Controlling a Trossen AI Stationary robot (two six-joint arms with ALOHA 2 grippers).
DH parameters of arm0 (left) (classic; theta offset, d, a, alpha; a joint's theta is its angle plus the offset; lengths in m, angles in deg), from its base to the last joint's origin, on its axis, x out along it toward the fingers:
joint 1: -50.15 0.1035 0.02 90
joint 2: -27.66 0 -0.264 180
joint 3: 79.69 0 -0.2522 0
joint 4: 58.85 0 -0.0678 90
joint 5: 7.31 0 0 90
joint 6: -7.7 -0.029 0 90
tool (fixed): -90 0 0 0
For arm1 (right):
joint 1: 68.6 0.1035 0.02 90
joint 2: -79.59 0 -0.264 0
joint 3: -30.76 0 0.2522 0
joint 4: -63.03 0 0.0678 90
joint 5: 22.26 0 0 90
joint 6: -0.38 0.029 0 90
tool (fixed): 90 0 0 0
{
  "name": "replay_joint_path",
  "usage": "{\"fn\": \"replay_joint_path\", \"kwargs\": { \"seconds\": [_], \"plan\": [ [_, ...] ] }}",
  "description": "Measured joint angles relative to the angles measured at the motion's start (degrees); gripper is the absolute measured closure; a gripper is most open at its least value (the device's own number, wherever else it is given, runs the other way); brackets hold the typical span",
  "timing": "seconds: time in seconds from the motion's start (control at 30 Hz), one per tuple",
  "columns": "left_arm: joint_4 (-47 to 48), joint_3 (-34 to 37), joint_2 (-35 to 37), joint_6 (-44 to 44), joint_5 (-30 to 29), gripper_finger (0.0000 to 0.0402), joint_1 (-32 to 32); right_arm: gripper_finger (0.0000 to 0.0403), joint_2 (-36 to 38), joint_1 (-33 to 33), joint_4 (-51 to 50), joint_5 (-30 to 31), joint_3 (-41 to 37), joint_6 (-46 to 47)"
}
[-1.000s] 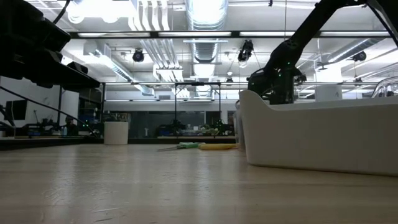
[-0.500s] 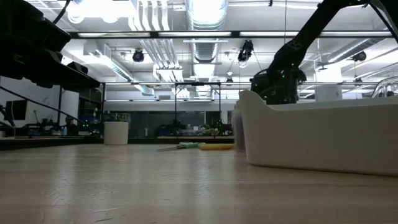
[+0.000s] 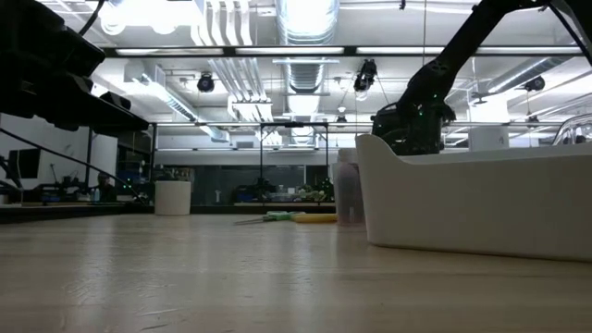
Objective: Pick & Place Paint Supplies
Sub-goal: Put the black paintbrush into the white bin
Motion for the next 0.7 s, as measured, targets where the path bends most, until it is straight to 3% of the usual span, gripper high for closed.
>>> {"fn": "replay_joint_path", "kwargs": {
  "seconds": [0.37,0.7],
  "plan": [
    [0.0,0.0,0.0,0.0,0.0,0.0215,0.0,0.0218,0.0,0.0,0.0,0.8,-0.1,1.1],
    [0.0,0.0,0.0,0.0,0.0,0.0215,0.0,0.0326,0.0,0.0,0.0,1.6,-0.1,1.7]
  ]
}}
